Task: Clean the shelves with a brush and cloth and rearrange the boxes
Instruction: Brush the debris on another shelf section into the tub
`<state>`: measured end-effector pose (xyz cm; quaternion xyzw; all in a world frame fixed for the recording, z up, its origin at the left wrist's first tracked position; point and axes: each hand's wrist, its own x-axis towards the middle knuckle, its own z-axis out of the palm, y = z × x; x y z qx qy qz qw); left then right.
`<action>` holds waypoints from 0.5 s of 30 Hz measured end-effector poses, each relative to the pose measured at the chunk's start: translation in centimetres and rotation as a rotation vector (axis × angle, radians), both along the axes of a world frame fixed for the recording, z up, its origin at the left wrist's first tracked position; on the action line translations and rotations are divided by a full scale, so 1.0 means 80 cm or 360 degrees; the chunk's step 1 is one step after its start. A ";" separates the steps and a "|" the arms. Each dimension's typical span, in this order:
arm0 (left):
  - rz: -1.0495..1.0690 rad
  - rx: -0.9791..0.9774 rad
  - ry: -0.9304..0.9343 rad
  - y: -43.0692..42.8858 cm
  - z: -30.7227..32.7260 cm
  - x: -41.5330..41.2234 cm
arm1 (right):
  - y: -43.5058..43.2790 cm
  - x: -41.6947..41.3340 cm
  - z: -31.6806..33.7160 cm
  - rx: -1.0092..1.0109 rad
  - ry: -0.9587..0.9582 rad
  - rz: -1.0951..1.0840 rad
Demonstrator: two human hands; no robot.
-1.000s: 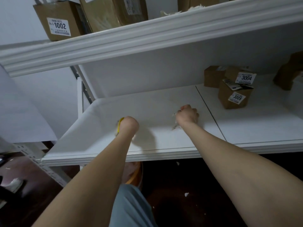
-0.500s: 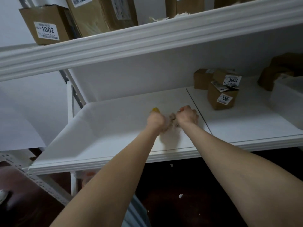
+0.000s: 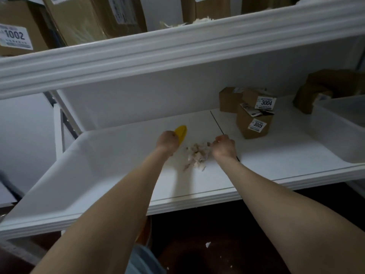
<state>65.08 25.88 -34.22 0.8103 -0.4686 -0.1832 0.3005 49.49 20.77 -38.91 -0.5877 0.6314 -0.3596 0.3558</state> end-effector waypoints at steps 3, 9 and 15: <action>-0.0133 0.0005 -0.0205 -0.023 -0.006 0.007 | -0.015 -0.007 -0.002 -0.0019 0.0002 -0.0062; -0.0324 0.0145 -0.0514 -0.086 -0.013 -0.005 | -0.042 -0.014 -0.009 0.0037 0.0007 -0.0127; -0.0582 0.0333 -0.0675 -0.106 -0.029 -0.014 | -0.059 -0.014 -0.024 0.0106 0.0198 -0.0116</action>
